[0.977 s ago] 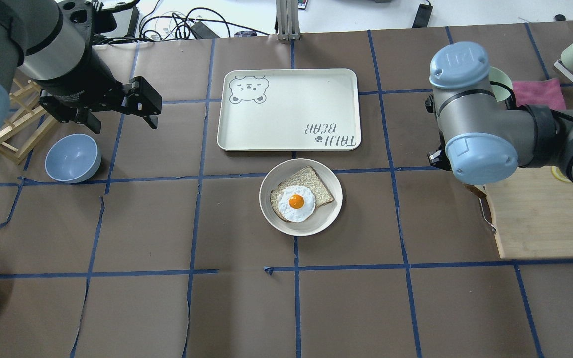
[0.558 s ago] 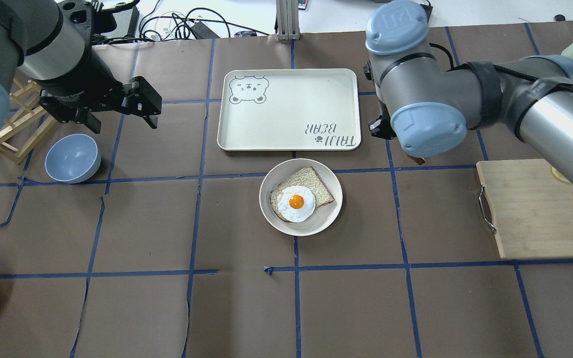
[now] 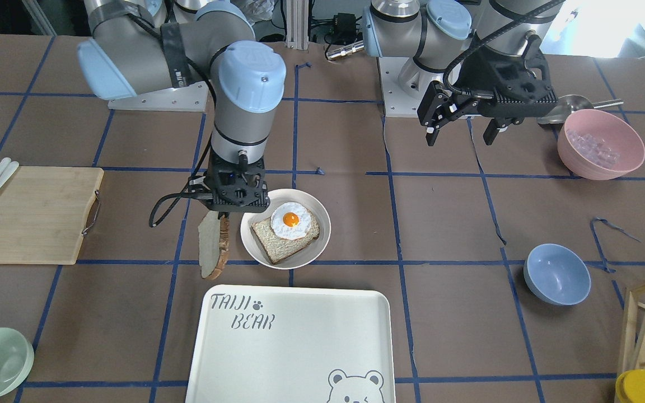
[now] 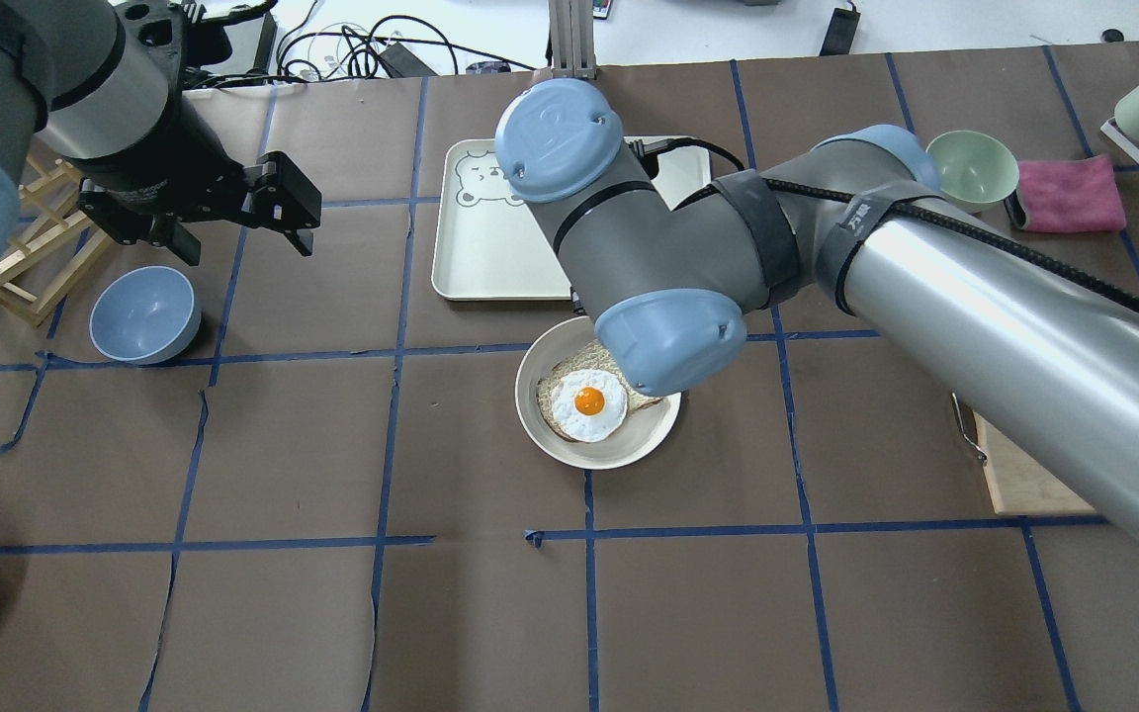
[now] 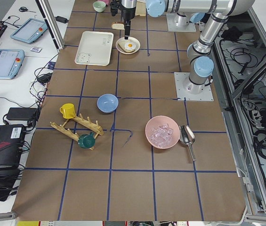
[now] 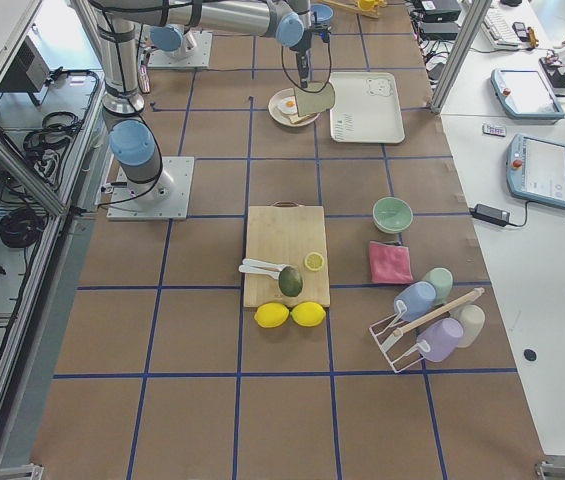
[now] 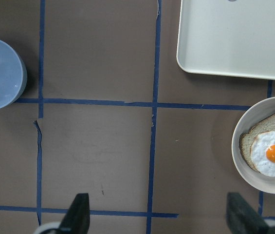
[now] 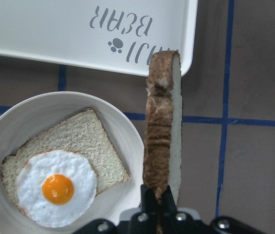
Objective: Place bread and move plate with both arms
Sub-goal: 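Lift the bread slice and carry it over the white plate, then lower the bread slice onto the egg toast and open the right gripper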
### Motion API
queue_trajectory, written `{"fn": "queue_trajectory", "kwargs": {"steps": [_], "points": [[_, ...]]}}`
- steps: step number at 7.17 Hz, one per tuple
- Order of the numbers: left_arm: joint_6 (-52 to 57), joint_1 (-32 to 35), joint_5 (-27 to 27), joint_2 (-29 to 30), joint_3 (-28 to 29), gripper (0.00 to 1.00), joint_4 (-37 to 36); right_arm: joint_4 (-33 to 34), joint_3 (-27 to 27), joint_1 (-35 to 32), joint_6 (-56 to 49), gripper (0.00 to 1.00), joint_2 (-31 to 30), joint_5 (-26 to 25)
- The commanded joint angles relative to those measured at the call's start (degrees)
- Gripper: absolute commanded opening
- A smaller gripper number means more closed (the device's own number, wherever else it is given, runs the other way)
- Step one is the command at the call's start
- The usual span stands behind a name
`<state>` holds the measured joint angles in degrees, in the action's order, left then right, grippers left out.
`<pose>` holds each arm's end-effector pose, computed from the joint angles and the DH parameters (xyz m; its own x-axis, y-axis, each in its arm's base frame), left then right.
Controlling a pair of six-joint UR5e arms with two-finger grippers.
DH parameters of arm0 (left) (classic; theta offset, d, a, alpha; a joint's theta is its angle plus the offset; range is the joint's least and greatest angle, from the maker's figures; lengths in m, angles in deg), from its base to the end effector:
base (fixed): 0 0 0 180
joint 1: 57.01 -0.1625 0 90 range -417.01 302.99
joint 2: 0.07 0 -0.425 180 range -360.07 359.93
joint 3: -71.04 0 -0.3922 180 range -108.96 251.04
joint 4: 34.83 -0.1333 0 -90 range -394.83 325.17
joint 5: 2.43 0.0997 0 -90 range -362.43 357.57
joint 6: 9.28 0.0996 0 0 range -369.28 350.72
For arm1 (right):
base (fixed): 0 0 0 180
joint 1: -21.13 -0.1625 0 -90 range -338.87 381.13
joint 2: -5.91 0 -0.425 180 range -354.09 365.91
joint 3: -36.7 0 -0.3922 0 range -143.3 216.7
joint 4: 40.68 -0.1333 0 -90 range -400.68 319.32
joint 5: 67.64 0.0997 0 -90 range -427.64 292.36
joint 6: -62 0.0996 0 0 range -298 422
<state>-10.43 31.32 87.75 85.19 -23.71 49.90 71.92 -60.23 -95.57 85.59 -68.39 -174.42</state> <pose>-0.1194 -0.4692 0.4959 -0.9988 -0.0494 -0.0013 -0.0491 0.9946 -0.0917 0.3525 -0.4682 0.3253 -0.9636 -0.0368 0.2648 -0.0695 0.9909 -0.1151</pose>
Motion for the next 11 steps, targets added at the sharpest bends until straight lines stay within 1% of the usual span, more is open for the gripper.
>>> {"fn": "queue_trajectory", "kwargs": {"steps": [1,2,4,6,7,8,11], "points": [[-0.09,0.0,0.0,0.0,0.0,1.0,0.0,0.25,-1.6,-2.48,7.95,0.0,0.47,3.56],[-0.09,0.0,0.0,0.0,0.0,1.0,0.0,-0.1,-1.6,-2.66,14.49,0.0,0.82,8.04],[-0.09,0.0,0.0,0.0,0.0,1.0,0.0,0.51,-1.51,-5.11,16.83,0.0,2.75,7.73],[0.0,0.0,0.0,0.0,0.0,1.0,0.0,0.43,-1.34,-5.48,16.14,0.0,3.63,7.2],[-0.09,0.0,0.0,0.0,0.0,1.0,0.0,0.34,-1.16,-5.39,15.79,0.0,3.81,4.68],[0.0,0.0,0.0,0.0,0.0,1.0,0.0,0.17,-0.99,-5.39,15.79,0.0,3.46,3.61],[0.0,0.0,0.0,0.0,0.0,1.0,0.0,0.69,-1.25,-5.39,16.75,0.0,4.51,4.38]]}}
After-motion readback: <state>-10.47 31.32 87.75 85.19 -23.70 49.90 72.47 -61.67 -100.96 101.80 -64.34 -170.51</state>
